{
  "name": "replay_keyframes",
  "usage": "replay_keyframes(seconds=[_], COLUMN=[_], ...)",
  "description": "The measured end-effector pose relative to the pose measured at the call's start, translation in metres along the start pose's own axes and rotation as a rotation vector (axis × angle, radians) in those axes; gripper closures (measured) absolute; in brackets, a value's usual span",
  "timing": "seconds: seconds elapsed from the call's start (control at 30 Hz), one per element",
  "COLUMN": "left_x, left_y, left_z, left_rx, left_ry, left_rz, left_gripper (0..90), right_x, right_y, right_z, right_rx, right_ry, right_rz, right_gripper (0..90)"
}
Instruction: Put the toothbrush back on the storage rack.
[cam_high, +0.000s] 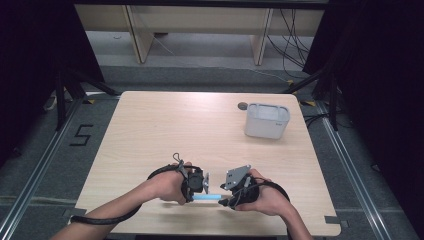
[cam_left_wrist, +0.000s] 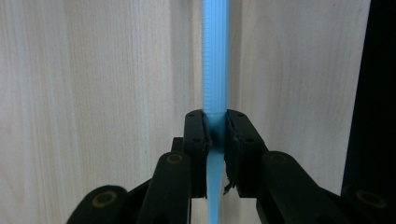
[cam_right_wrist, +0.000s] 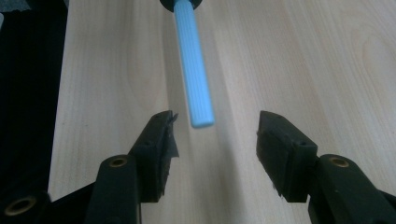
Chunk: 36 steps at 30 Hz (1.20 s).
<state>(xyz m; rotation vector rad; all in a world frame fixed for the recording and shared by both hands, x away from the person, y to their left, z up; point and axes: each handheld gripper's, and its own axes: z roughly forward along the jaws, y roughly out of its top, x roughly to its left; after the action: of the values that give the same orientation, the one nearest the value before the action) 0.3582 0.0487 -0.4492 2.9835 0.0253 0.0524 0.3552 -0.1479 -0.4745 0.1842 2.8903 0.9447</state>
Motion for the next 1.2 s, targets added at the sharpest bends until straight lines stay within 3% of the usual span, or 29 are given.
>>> replay_keyframes(seconds=[0.1,0.17,0.2,0.3,0.33,0.5,0.53,0.63,0.67,0.73,0.97,1.07,1.1,1.2], left_x=[-0.001,-0.002,-0.002,-0.002,-0.003,-0.005,-0.006,-0.006,-0.006,-0.006,-0.007,-0.007,-0.008,-0.008], left_y=[0.003,0.005,0.006,0.008,0.008,0.01,0.01,0.012,0.012,0.013,0.016,0.016,0.017,0.016], left_z=[-0.001,-0.002,-0.002,-0.002,-0.002,-0.002,-0.003,-0.003,-0.003,-0.004,-0.006,-0.007,-0.007,-0.009], left_rx=[-0.004,-0.008,-0.004,-0.006,-0.012,-0.008,-0.008,-0.002,-0.001,0.002,-0.003,-0.004,-0.007,-0.011], left_ry=[-0.003,-0.003,0.0,0.0,0.0,0.0,0.001,0.002,-0.001,0.006,0.009,0.004,0.002,0.002], left_rz=[0.009,0.016,0.024,0.03,0.022,0.032,0.034,0.041,0.041,0.051,0.051,0.053,0.051,0.053], left_gripper=[78.5,78.5,78.5,78.5,78.5,78.5,78.5,78.5,78.5,78.5,78.5,78.5,78.5,78.4], right_x=[0.0,0.002,0.001,0.003,0.003,0.005,0.005,0.007,0.005,0.005,0.008,0.01,0.007,0.008], right_y=[0.001,0.002,0.002,0.002,0.003,0.004,0.005,0.005,0.006,0.006,0.005,0.004,0.005,0.004], right_z=[0.0,0.001,0.002,0.004,0.005,0.009,0.009,0.011,0.012,0.013,0.013,0.013,0.015,0.015], right_rx=[-0.004,-0.004,-0.012,-0.006,-0.011,-0.016,-0.016,-0.008,-0.018,-0.018,-0.017,-0.014,-0.033,-0.048], right_ry=[-0.002,0.008,0.016,0.032,0.023,0.063,0.057,0.069,0.062,0.064,0.086,0.101,0.093,0.103], right_rz=[-0.013,0.006,-0.017,-0.003,-0.033,-0.018,-0.036,-0.003,-0.039,-0.042,-0.006,0.018,-0.026,-0.022], right_gripper=[47.8,48.7,49.3,50.7,51.3,54.5,55.3,57.4,58.2,60.2,65.5,70.1,72.1,78.5])
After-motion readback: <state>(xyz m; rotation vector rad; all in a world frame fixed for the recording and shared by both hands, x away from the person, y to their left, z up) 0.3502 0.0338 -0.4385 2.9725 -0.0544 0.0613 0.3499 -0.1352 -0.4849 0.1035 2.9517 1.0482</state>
